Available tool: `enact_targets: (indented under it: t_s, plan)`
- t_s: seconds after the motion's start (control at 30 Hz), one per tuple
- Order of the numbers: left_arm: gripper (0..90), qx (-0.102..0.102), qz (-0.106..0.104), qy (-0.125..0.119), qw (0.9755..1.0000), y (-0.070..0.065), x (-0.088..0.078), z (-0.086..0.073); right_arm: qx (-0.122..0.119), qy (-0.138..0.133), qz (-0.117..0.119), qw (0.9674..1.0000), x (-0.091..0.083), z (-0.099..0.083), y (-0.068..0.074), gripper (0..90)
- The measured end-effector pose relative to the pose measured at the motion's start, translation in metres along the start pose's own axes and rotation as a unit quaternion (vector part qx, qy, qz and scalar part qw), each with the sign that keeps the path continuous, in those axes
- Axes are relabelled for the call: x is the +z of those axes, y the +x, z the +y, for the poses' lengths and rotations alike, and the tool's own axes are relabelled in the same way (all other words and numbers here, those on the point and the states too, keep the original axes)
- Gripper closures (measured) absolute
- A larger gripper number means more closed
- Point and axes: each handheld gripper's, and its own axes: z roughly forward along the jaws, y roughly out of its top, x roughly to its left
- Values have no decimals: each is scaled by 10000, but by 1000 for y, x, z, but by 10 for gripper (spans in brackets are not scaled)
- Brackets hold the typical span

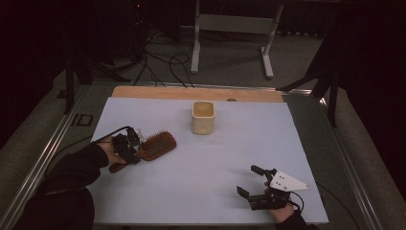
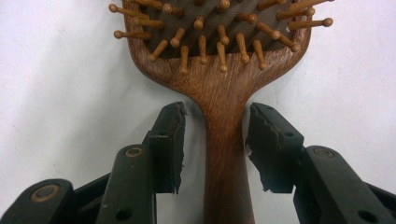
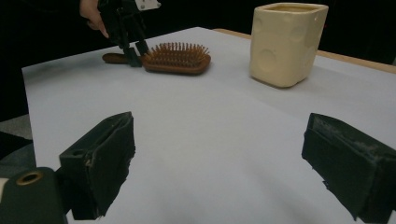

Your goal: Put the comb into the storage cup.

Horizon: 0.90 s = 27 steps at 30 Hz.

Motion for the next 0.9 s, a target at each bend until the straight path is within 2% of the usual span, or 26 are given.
enact_targets:
  t_s: [0.1,0.27,0.3,0.47,0.6,0.9]
  plan:
    - [627,-24,-91,44,9999,0,0,1,-3,4,0,10000,0,0,0,91]
    - [649,-89,-90,185,9997,0,1,5,-2,10,15,10000,0,0,1,92]
    - [657,-179,-111,235,9995,1,2,6,-11,22,7,10000,0,0,1,91]
    - [685,-215,-133,372,9990,2,2,10,7,48,27,10000,1,0,1,91]
    - [711,-280,-109,378,9988,1,2,11,-20,49,38,10000,1,0,1,91]
    - [735,-359,-55,163,9992,0,2,5,-1,57,27,10000,1,0,1,92]
